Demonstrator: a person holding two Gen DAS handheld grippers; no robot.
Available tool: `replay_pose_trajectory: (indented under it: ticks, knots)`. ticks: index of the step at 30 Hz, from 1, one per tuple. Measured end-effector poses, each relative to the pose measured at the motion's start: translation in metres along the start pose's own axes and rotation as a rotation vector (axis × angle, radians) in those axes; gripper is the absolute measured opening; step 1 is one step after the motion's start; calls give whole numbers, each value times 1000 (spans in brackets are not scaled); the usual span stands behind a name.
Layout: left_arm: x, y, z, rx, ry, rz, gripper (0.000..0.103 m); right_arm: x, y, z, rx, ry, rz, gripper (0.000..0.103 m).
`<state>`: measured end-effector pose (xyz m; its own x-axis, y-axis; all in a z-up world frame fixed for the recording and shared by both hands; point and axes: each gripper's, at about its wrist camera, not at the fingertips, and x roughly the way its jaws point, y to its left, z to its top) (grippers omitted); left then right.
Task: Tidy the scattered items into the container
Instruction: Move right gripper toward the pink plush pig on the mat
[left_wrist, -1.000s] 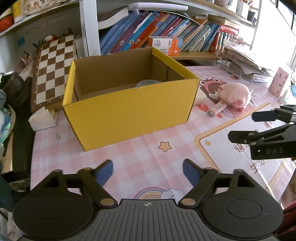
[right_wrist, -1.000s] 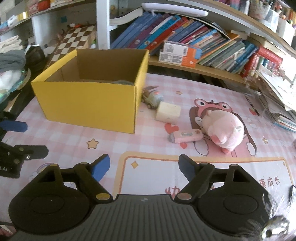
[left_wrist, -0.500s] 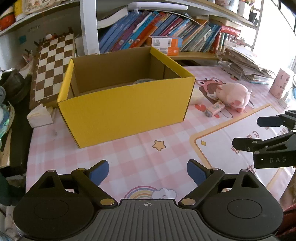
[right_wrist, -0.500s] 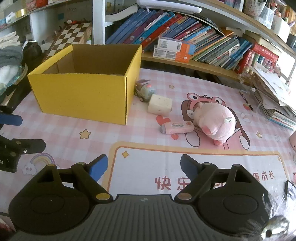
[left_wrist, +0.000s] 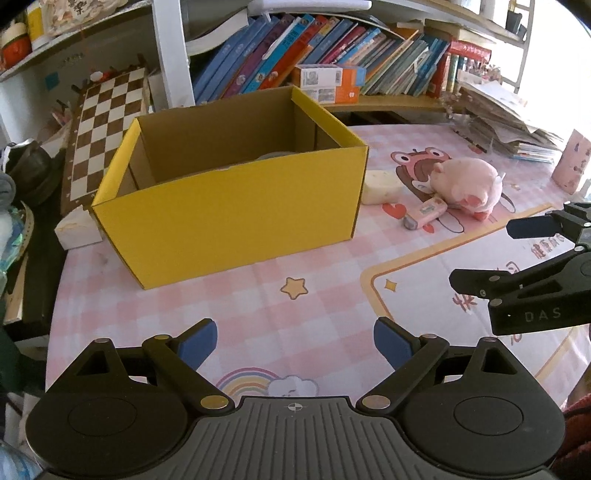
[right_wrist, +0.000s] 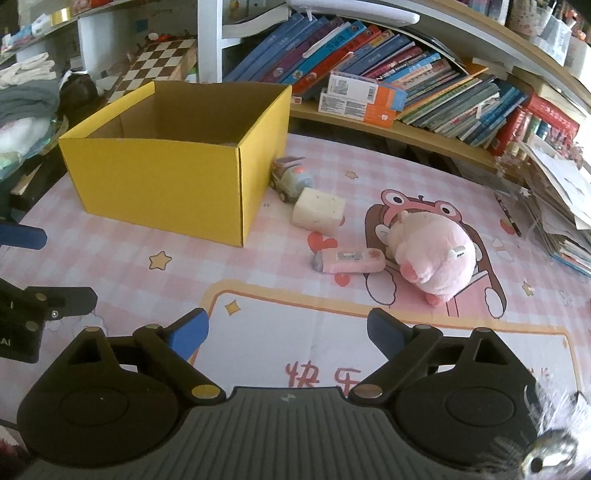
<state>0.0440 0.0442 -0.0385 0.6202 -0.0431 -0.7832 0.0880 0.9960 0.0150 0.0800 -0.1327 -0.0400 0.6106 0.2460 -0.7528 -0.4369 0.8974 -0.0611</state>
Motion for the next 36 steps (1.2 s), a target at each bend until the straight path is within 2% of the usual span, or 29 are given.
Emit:
replay_pose_trajectory:
  ticks: [27,35,36]
  knots:
    - [10,-63,13,-95,4,95,94,14,-76,-2,-37,-17,121,94]
    - [0,-87,15,-127,-173,122,94,12,-96,-11,-61,-44,82,95]
    - [1,-90,15,-128,-177,120,94,12,-99,-12,-62,-49,76,96]
